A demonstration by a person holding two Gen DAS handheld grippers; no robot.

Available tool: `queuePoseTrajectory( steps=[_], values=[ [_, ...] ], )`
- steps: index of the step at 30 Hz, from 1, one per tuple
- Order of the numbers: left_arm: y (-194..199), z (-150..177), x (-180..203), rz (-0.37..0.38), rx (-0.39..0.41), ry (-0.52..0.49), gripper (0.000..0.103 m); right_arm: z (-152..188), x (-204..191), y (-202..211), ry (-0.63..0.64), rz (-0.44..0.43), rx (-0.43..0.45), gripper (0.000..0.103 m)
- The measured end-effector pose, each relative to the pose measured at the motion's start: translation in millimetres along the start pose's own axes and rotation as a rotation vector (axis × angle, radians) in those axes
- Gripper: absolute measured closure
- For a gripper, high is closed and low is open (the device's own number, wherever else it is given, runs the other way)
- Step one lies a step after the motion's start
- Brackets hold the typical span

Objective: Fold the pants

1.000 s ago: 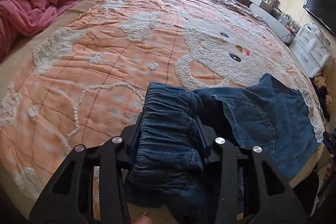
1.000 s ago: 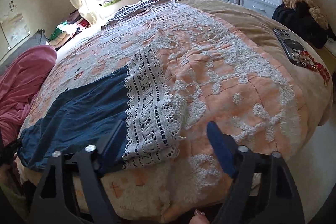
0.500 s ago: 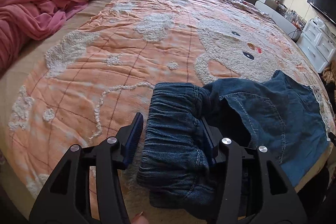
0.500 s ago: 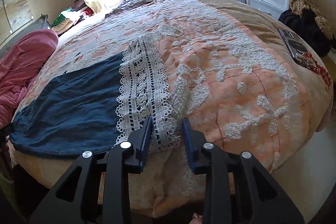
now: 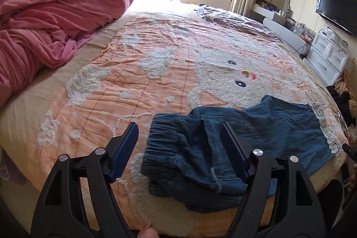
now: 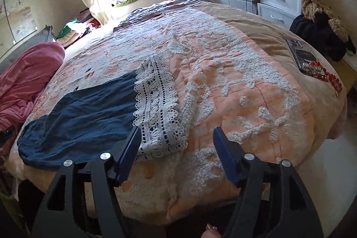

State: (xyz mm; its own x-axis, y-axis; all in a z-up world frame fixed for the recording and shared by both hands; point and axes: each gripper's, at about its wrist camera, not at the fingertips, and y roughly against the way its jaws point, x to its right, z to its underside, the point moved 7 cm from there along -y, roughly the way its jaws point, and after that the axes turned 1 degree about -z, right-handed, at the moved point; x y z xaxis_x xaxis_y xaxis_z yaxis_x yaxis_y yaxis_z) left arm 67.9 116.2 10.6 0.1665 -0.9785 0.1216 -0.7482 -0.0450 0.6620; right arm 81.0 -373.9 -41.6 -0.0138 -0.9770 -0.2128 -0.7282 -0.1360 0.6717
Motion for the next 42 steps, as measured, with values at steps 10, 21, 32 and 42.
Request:
queuePoseTrajectory(
  steps=[10, 21, 32, 42],
  values=[
    [-34.6, 2.3, 125.9, 0.223, -0.058, -0.170, 0.029, -1.0, -66.4, 0.6, 0.129, -0.093, 0.008, 0.032],
    [-103.2, 56.6, 162.3, 0.232, -0.231, -0.263, 0.029, 16.9, -69.7, -41.5, 0.105, -0.098, -0.087, 0.032],
    [-100.3, 59.2, 162.8, 0.234, -0.221, -0.262, 0.021, 13.3, -58.3, -23.7, 0.049, -0.159, -0.049, 0.032],
    [-60.2, 31.3, 207.4, 0.330, -0.178, -0.292, 0.011, 15.7, -34.2, 1.2, -0.058, -0.137, -0.014, 0.018]
  ],
)
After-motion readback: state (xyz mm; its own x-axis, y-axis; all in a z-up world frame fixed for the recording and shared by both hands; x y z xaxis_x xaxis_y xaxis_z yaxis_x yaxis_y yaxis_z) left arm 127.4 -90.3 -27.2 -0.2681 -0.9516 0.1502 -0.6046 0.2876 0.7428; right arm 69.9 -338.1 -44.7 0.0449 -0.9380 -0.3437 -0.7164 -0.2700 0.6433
